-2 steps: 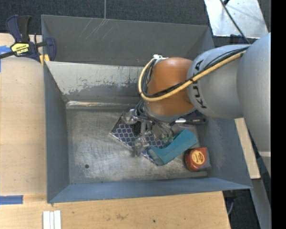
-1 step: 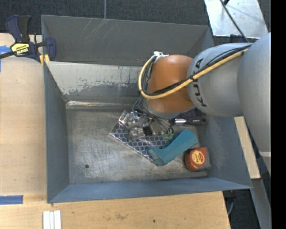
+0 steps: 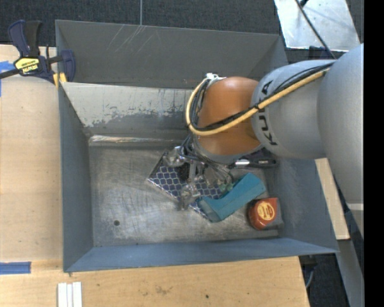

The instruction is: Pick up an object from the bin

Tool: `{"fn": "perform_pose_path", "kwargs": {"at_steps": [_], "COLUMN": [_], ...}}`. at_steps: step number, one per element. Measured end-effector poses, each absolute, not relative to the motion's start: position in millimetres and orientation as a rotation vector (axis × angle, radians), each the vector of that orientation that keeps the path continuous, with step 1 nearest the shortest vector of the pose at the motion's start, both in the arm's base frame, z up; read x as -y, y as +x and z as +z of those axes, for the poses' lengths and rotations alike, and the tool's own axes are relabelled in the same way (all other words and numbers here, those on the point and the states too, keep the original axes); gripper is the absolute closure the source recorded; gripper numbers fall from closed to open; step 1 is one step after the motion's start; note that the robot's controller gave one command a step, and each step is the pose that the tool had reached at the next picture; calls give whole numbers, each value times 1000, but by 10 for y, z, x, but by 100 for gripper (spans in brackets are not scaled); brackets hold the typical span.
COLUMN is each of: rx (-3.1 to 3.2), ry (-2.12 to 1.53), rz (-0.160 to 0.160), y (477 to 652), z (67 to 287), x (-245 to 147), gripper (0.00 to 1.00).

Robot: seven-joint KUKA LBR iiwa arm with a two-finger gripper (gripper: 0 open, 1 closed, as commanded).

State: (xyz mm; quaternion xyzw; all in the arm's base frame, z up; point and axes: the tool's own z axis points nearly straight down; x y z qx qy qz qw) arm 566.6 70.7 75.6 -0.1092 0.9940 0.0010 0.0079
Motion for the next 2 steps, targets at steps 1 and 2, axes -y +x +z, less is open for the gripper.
{"fn": "perform_pose_path", "kwargs": {"at_steps": [1, 2], "rx": [-3082, -3105], "ry": [-335, -340], "rz": [7, 3], "y": [5730, 5671], "z": [807, 759], "x": [-722, -706], "gripper": [100, 0]}}
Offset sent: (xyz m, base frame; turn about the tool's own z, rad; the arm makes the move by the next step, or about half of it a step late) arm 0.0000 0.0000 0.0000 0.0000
